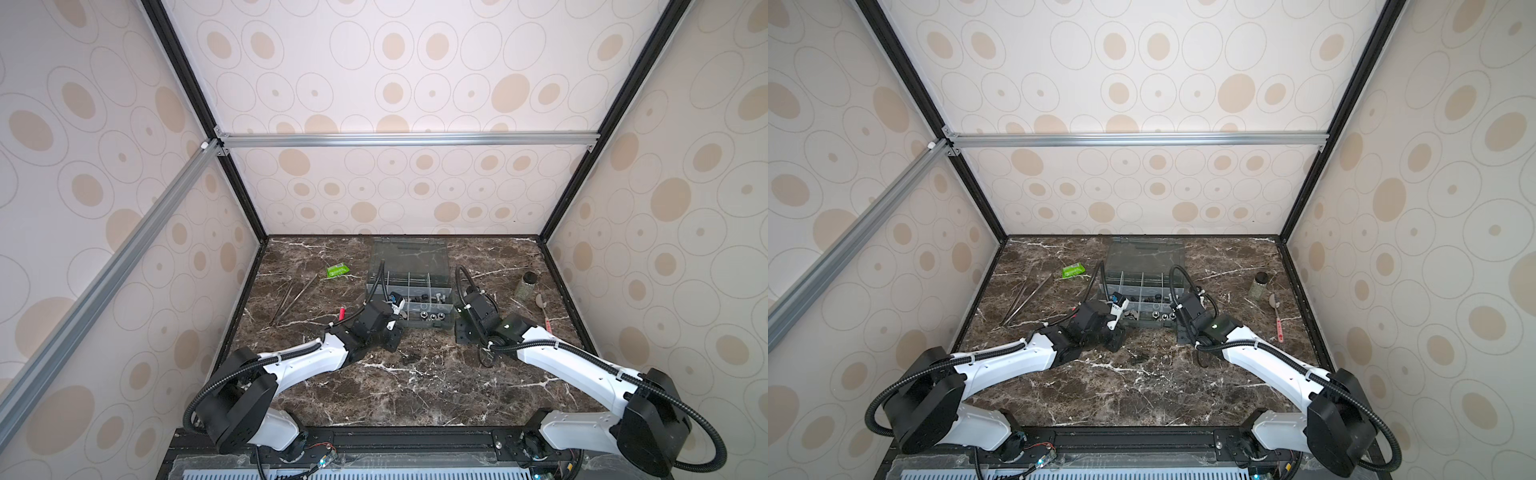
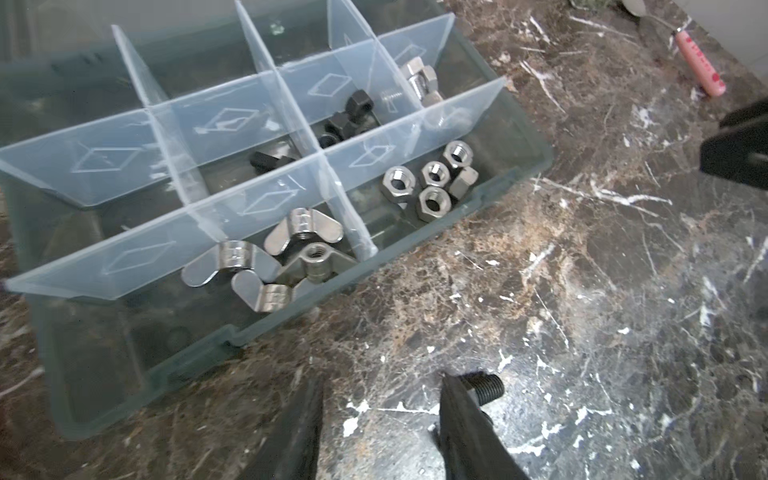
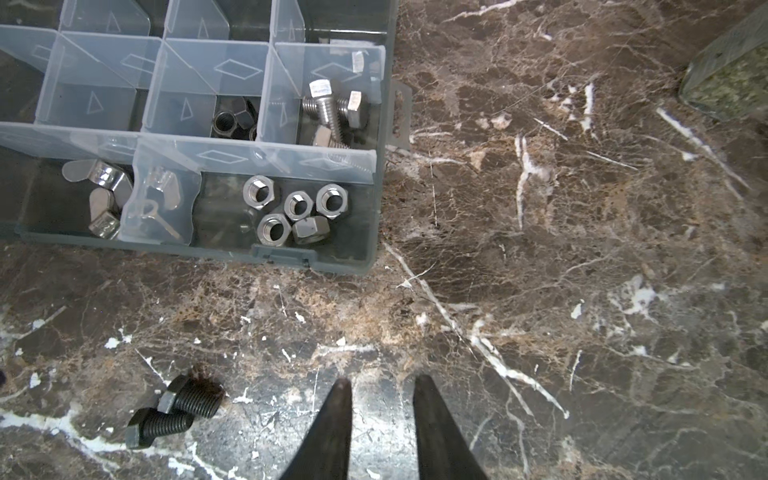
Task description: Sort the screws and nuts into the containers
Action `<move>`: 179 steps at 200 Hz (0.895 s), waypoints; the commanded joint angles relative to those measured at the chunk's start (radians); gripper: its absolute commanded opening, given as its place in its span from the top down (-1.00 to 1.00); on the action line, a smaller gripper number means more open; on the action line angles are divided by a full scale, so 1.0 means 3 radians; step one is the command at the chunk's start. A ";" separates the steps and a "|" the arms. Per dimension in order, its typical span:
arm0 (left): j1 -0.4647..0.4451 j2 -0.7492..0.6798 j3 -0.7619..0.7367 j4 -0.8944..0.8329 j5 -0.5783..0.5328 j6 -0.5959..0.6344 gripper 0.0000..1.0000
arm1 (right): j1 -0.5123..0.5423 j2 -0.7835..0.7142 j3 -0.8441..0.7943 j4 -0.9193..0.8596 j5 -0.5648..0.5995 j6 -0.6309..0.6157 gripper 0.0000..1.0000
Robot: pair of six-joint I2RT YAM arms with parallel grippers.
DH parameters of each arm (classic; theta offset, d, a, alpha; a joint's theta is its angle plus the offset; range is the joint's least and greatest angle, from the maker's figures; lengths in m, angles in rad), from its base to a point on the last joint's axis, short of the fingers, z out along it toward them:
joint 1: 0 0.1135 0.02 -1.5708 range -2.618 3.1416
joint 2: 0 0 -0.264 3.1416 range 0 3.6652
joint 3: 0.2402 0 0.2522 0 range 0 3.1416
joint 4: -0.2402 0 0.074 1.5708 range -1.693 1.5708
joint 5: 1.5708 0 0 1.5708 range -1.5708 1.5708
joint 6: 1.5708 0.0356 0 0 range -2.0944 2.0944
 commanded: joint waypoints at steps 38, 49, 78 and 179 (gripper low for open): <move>-0.0415 0.0442 0.0280 -0.0107 0.0129 -0.0301 -0.03 | -0.0038 -0.0105 -0.0084 -0.0015 0.0110 0.0118 0.41; -0.0457 0.0519 0.0329 -0.0148 0.0103 -0.0358 -0.02 | -0.0046 -0.0106 -0.0083 -0.0018 0.0107 0.0117 0.41; -0.0582 0.0668 0.0436 -0.0279 -0.0062 -0.0440 -0.04 | -0.0043 -0.0115 -0.0097 -0.0014 0.0108 0.0118 0.41; -0.0823 0.1073 0.0737 -0.0689 -0.0494 -0.0620 0.02 | -0.0050 -0.0121 -0.0169 0.0039 0.0077 0.0126 0.41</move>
